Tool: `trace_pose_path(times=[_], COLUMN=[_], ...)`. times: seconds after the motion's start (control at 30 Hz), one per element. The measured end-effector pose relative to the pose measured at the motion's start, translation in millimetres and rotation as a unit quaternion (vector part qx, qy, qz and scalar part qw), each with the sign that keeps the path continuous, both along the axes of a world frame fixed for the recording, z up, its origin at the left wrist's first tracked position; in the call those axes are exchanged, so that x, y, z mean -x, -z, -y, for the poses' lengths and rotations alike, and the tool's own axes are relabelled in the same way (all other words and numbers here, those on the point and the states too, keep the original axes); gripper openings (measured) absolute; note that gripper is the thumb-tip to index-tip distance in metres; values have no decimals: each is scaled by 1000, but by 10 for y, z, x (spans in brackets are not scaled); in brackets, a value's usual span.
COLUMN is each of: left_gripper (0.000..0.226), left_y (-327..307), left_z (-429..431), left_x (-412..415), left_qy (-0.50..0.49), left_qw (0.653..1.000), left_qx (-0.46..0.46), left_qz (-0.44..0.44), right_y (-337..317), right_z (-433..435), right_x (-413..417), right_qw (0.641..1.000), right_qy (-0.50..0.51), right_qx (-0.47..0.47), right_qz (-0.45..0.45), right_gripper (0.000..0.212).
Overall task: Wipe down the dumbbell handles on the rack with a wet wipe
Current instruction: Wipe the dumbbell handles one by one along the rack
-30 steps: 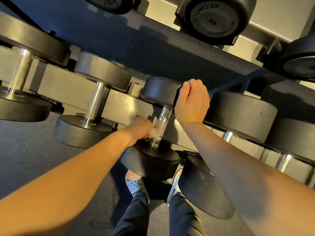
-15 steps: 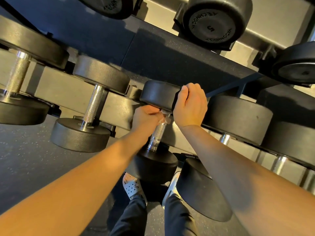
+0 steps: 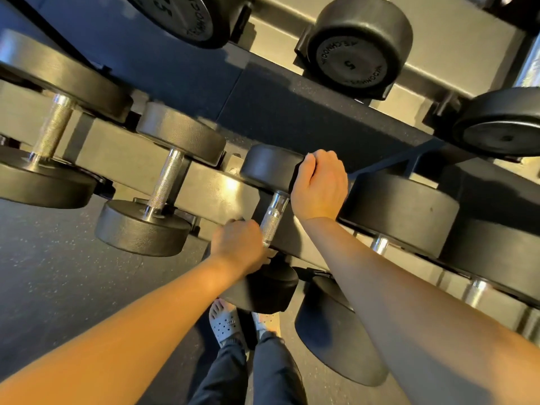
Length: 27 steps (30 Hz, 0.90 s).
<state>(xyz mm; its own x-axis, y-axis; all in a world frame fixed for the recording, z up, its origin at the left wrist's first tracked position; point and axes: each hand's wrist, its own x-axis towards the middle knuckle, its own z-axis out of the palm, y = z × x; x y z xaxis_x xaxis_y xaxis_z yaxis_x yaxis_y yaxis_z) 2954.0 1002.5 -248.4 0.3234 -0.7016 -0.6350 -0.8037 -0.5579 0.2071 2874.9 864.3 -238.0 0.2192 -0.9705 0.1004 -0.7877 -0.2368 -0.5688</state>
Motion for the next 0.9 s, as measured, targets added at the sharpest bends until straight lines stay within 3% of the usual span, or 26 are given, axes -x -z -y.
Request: trace_pose_path(times=[0.13, 0.2, 0.27, 0.33, 0.4, 0.47, 0.63, 0.7, 0.73, 0.8, 0.83, 0.9], left_gripper=[53, 37, 22, 14, 10, 12, 9, 5, 8, 12, 13, 11], left_y=[-58, -122, -188, -206, -232, -322, -692, -715, -704, -625, -585, -501], left_z=[2, -16, -61, -144, -274, -425, -722, -854, -917, -1011, -1043, -1120], left_x=[-44, -71, -97, -172, -291, -379, -386, -407, -424, -463, -459, -448], left_qy=[-96, -112, -133, -188, -258, -306, -462, -510, -544, -589, -596, -573], left_qw=[993, 993, 991, 979, 951, 923, 794, 735, 690, 633, 637, 688], left_qx=[-52, -44, -9, 61, 143, 196, 260, 269, 274, 284, 287, 295], left_qz=[-39, -19, -15, -51, -88, -127, -299, -357, -392, -415, -395, -334], right_y=[-56, -113, -217, -409, -600, -701, -569, -558, -553, -533, -526, -518], right_z=[-21, 21, 21, -71, -287, -557, -1153, -1298, -1358, -1428, -1446, -1452], right_x=[9, 50, 133, 232, 317, 323, 69, -62, -122, -247, -312, -418], right_qw=[1000, 998, 994, 993, 987, 971, 925, 914, 903, 871, 846, 782], right_qy=[-17, -42, -40, -36, -77, -135, -263, -250, -234, -146, -80, 25], right_qx=[-11, -48, -101, -99, -92, -145, -272, -311, -348, -447, -500, -582], right_qz=[-11, -1, 19, 53, 111, 131, 39, 66, 91, 142, 170, 223], right_gripper=[41, 37, 27, 30, 25, 15, 24, 24, 22, 19, 20, 22])
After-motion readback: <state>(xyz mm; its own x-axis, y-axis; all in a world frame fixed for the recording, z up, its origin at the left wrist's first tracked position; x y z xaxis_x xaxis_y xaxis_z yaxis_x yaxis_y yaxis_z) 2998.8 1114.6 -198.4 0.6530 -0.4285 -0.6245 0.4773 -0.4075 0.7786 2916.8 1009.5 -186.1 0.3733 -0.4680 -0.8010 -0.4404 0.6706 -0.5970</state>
